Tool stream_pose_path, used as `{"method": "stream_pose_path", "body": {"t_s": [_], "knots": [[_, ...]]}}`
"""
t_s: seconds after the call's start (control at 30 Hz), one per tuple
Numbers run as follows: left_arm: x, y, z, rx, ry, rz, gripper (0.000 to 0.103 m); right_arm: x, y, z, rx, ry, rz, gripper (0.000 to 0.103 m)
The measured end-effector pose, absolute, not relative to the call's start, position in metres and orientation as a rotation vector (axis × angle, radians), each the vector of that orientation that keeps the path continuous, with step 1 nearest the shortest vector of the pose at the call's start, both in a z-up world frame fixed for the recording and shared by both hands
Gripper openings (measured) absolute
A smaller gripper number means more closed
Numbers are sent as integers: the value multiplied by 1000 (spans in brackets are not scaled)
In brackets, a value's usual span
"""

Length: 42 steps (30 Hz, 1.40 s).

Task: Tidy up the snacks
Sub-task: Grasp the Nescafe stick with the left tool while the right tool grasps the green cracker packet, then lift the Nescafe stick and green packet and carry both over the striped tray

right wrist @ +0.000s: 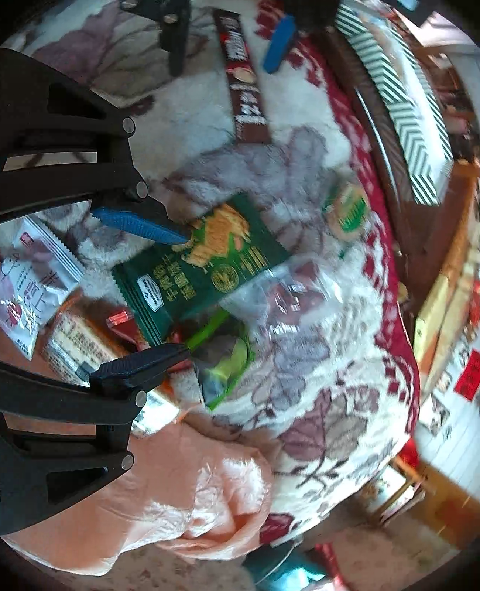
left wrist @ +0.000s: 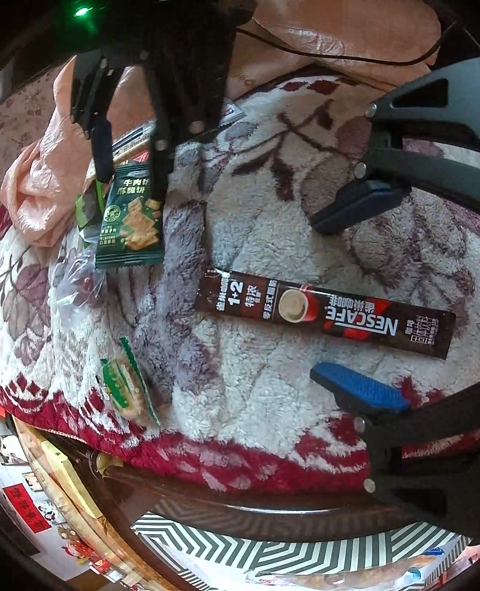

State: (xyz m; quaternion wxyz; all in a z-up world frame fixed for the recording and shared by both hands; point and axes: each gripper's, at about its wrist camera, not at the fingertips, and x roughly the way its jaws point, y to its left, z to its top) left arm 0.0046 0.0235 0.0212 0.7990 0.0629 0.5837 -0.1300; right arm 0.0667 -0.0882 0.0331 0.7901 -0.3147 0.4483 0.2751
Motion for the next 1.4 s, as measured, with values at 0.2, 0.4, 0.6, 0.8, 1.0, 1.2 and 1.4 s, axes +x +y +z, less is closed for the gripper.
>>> {"method": "stream_pose_path", "body": {"t_s": [0.2, 0.4, 0.6, 0.8, 1.0, 1.2, 1.4], "knots": [[14, 30, 19, 97, 1263, -278, 80, 66, -81, 30, -714, 970, 621, 65], [14, 28, 17, 104, 1264, -272, 83, 69, -57, 24, -878, 938, 635, 65], [8, 31, 19, 112, 1239, -271, 58, 73, -58, 23, -853, 999, 639, 46], [2, 59, 24, 36, 1228, -238, 25, 75, -82, 20, -666, 1088, 610, 24], [-8, 63, 24, 32, 1218, -224, 25, 73, -97, 29, -443, 1142, 646, 18], [-8, 63, 25, 19, 1222, -218, 25, 52, -95, 34, -412, 1129, 654, 42], [-8, 63, 25, 19, 1222, -215, 25, 42, -94, 42, -353, 1134, 729, 52]]}}
